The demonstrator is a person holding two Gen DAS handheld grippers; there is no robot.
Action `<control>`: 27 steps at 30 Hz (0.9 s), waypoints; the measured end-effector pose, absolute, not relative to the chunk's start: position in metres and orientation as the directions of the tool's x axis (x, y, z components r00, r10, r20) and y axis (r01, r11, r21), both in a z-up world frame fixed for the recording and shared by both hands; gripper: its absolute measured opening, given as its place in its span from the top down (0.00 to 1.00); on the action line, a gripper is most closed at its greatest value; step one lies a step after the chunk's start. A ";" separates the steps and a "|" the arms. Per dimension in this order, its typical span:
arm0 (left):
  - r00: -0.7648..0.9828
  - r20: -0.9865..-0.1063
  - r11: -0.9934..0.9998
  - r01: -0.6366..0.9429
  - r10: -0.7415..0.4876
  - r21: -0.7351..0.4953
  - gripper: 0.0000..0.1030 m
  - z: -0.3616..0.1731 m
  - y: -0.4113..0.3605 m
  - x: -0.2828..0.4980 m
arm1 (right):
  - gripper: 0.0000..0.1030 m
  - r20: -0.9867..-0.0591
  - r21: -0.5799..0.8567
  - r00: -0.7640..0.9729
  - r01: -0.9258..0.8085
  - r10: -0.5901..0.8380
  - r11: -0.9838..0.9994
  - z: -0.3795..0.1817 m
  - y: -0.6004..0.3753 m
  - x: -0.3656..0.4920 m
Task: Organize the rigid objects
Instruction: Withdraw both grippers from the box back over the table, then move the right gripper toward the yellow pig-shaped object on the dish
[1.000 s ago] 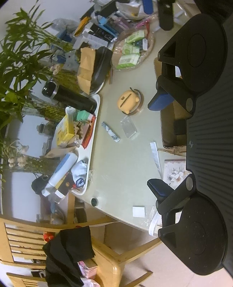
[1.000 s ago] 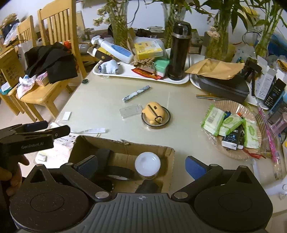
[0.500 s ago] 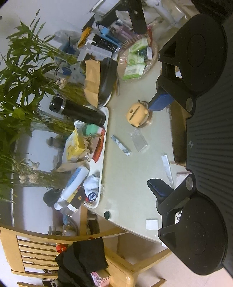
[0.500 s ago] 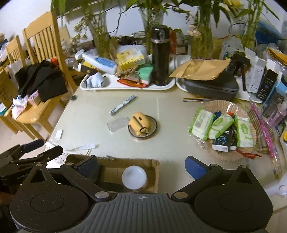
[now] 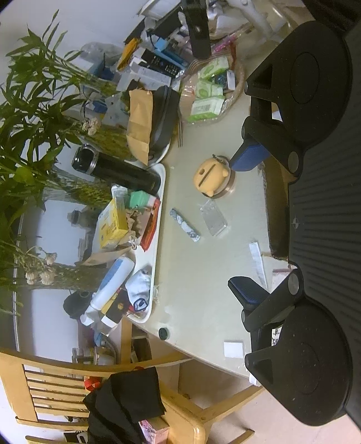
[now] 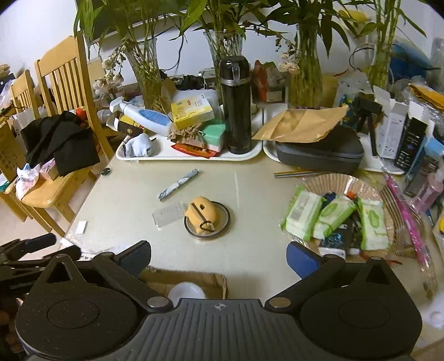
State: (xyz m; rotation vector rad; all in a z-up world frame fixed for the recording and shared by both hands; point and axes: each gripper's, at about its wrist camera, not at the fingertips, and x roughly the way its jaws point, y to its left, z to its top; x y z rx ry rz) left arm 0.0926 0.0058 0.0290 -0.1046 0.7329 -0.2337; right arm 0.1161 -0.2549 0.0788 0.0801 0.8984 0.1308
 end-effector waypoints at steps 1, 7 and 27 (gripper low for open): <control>0.717 -0.655 0.971 0.169 -0.239 -0.169 0.19 0.029 0.006 0.093 | 0.00 -0.770 0.124 0.619 -0.088 0.152 0.988 0.073 -0.254 0.120; 0.692 -0.690 0.978 0.154 -0.211 -0.144 0.19 0.031 0.006 0.099 | 0.00 -0.758 0.106 0.631 -0.132 0.166 0.986 0.045 -0.247 0.135; 0.672 -0.720 0.981 0.187 -0.173 -0.061 0.19 0.031 -0.003 0.152 | 0.11 -0.799 0.031 0.562 -0.315 0.213 0.949 -0.024 -0.222 0.198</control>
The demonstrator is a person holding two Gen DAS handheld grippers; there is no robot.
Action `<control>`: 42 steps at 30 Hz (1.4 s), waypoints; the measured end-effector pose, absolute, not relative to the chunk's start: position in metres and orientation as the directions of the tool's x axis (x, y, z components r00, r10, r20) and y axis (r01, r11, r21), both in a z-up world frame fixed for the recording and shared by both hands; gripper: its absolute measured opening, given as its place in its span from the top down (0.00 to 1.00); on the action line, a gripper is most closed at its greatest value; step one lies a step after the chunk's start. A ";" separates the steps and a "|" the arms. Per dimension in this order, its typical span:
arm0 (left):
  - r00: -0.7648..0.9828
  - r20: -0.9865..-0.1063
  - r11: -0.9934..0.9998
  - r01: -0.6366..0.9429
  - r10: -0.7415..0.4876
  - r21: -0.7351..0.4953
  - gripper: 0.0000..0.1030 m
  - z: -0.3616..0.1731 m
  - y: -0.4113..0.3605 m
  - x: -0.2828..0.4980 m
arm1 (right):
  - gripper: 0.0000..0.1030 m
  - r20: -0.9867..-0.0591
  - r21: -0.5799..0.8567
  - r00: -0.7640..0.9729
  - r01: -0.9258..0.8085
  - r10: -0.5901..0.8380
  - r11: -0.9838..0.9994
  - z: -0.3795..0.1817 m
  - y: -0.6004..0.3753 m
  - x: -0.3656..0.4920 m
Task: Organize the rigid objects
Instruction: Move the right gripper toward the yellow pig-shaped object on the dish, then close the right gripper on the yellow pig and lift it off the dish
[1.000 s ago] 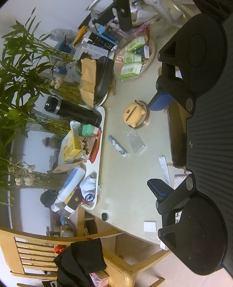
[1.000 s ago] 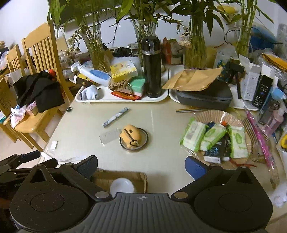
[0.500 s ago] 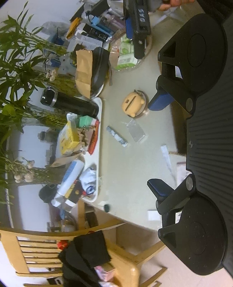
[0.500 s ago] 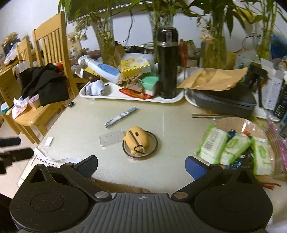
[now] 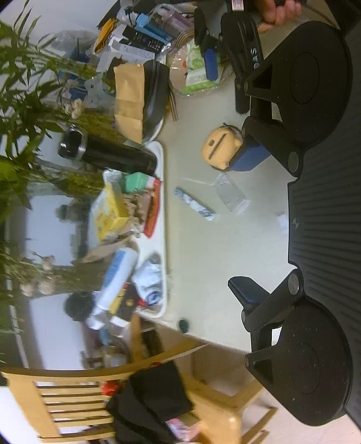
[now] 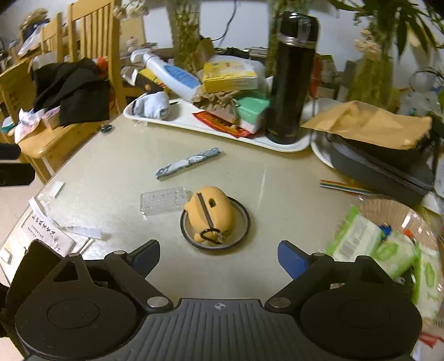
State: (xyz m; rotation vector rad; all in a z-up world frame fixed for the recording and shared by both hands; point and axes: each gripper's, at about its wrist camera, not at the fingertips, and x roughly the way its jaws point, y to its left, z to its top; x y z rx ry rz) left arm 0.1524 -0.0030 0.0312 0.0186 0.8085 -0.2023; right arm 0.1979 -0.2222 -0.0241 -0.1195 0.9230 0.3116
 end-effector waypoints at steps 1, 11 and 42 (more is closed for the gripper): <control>0.661 -0.728 0.979 0.185 -0.185 -0.081 0.19 0.031 -0.003 0.154 | 0.13 -0.802 0.030 0.557 -0.324 0.216 0.946 -0.026 -0.220 0.201; 0.658 -0.723 0.973 0.218 -0.208 -0.081 0.19 0.036 -0.007 0.155 | 0.20 -0.817 -0.007 0.538 -0.370 0.208 0.929 -0.035 -0.199 0.230; 0.619 -0.762 0.976 0.204 -0.191 -0.079 0.19 0.027 0.005 0.157 | 0.44 -0.888 -0.060 0.439 -0.400 0.134 0.915 -0.078 -0.176 0.275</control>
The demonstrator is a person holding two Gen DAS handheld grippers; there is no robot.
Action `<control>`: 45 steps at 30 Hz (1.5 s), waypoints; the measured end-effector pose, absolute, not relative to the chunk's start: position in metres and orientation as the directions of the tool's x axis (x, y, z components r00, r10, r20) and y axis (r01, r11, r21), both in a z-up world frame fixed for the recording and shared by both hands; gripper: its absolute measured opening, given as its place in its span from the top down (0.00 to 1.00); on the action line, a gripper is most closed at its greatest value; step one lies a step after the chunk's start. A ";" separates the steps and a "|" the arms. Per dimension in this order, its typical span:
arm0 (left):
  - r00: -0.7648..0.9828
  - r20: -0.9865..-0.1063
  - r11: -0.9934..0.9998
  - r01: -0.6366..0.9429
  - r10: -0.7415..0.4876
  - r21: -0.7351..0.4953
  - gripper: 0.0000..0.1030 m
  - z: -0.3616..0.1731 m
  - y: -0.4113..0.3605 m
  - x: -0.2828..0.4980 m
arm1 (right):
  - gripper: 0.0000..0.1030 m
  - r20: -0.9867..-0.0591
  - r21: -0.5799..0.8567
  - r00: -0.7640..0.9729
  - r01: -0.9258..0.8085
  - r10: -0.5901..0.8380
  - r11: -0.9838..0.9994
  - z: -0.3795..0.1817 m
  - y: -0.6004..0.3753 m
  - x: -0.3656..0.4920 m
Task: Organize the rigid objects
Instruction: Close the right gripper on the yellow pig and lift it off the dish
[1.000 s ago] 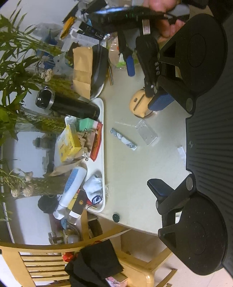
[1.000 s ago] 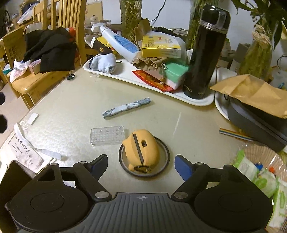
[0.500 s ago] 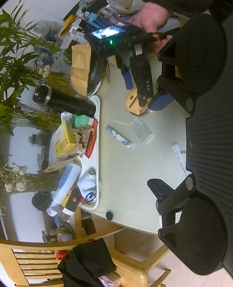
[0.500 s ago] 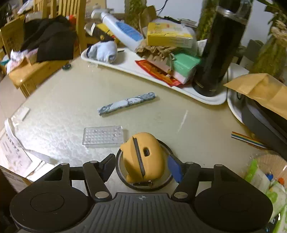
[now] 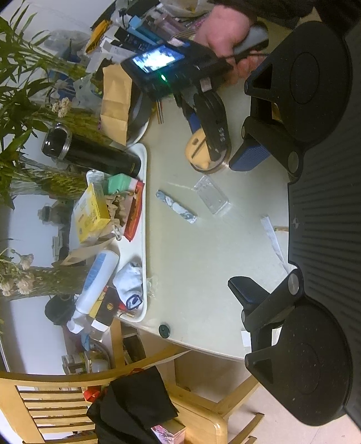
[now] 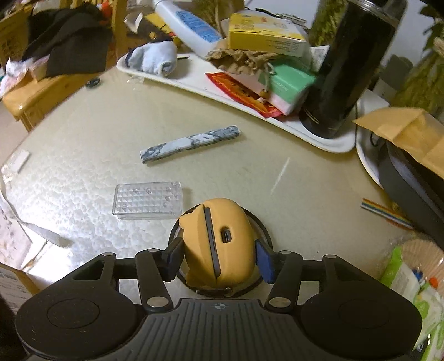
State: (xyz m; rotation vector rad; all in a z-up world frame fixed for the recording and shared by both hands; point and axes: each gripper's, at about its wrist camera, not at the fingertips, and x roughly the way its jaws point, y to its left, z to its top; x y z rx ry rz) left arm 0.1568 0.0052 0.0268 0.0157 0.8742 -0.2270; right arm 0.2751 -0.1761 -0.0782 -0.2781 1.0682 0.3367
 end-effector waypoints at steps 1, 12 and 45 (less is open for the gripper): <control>0.619 -0.762 0.976 0.205 -0.190 -0.076 0.19 0.026 0.005 0.157 | 0.44 -0.884 -0.059 0.447 -0.397 0.136 0.916 -0.073 -0.178 0.273; 0.639 -0.748 0.971 0.237 -0.180 -0.030 0.19 0.025 -0.005 0.152 | 0.44 -0.805 -0.032 0.571 -0.312 0.160 0.950 0.012 -0.201 0.224; 0.630 -0.738 0.947 0.318 -0.242 -0.039 0.20 0.010 -0.016 0.166 | 0.44 -0.825 0.090 0.526 -0.239 0.207 0.967 0.026 -0.224 0.175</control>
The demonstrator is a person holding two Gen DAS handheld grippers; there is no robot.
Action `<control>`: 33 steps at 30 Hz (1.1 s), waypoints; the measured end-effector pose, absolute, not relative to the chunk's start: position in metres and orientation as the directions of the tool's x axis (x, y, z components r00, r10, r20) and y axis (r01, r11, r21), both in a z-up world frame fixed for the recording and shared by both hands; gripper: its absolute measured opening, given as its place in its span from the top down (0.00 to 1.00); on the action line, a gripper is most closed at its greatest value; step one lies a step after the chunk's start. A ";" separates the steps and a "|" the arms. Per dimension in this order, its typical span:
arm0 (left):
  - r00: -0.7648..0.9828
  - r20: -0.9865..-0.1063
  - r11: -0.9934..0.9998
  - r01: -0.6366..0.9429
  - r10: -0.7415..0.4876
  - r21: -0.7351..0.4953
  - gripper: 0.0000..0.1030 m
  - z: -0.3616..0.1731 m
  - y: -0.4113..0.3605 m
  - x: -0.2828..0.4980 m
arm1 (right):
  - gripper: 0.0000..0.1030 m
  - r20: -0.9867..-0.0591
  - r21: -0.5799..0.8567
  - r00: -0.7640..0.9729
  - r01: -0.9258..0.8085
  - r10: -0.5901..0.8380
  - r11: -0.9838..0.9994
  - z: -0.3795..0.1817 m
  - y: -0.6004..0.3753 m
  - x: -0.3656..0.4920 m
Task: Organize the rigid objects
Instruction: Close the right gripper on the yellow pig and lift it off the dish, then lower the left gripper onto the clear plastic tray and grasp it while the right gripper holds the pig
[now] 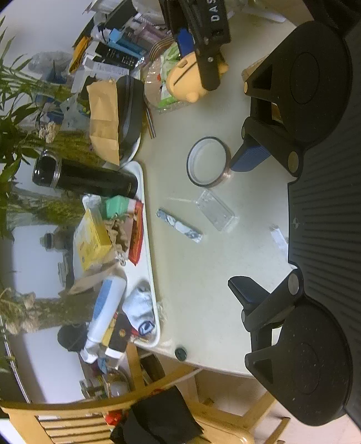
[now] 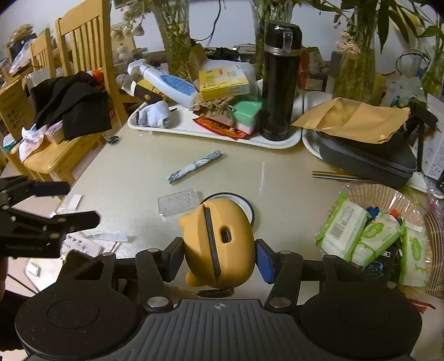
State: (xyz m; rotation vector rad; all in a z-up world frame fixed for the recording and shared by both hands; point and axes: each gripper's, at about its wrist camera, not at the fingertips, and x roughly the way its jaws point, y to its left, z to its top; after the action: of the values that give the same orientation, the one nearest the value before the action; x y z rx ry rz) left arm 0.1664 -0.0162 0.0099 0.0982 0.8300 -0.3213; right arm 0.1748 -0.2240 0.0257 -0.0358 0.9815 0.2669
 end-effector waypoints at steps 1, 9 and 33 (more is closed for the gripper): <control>0.629 -0.737 0.945 0.325 -0.246 -0.038 0.20 0.009 -0.018 0.169 | 0.44 -0.825 0.091 0.525 -0.246 0.212 0.965 0.026 -0.224 0.174; 0.621 -0.735 0.918 0.397 -0.272 -0.004 0.20 -0.006 -0.034 0.187 | 0.44 -0.826 0.098 0.519 -0.254 0.221 0.962 0.026 -0.227 0.175; 0.506 -0.844 0.871 0.480 -0.176 0.107 0.39 -0.072 -0.078 0.257 | 0.44 -0.825 0.142 0.509 -0.237 0.248 0.961 0.028 -0.244 0.180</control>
State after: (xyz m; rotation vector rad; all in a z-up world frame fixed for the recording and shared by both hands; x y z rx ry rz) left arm 0.2571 -0.0782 -0.0723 0.3502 0.9642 -0.4053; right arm 0.1797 -0.2439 0.0276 0.0114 0.9951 0.2919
